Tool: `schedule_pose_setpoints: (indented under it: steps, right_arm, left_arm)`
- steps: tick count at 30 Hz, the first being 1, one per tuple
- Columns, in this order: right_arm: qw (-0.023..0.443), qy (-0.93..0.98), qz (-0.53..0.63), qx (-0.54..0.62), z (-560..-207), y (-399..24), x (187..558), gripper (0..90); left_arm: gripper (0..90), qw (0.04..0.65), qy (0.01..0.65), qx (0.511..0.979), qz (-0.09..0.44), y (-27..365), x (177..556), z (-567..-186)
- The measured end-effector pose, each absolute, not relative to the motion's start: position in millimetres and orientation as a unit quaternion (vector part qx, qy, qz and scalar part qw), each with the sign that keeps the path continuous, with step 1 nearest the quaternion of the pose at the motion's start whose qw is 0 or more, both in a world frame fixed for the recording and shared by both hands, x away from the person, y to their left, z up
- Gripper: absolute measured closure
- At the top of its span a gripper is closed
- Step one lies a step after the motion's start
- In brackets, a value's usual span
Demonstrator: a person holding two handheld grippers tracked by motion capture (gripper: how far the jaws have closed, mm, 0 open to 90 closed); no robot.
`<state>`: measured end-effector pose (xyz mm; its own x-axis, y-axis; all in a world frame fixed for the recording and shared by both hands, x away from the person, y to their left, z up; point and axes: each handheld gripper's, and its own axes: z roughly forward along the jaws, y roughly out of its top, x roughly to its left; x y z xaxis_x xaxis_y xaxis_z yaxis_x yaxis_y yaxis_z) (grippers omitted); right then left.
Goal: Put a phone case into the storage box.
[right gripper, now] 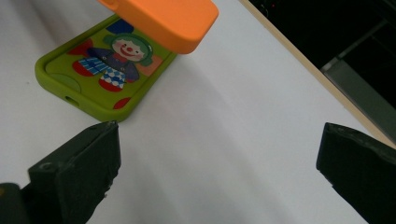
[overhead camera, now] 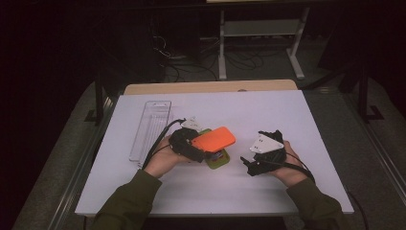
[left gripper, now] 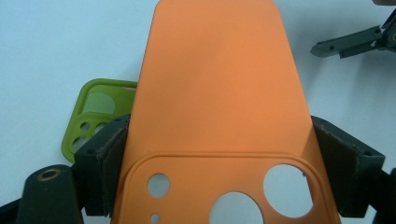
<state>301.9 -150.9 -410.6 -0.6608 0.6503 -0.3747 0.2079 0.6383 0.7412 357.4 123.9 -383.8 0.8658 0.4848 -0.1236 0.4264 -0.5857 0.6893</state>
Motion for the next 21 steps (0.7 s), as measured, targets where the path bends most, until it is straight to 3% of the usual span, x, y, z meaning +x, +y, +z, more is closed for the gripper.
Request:
schedule_pose_setpoints:
  steps: [21]
  right_arm:
    - [0.411,0.849,0.291,0.161,-415,-138,291,0.0]
  left_arm:
    - [16.0,0.377,0.252,0.890,0.042,124,358,-384]
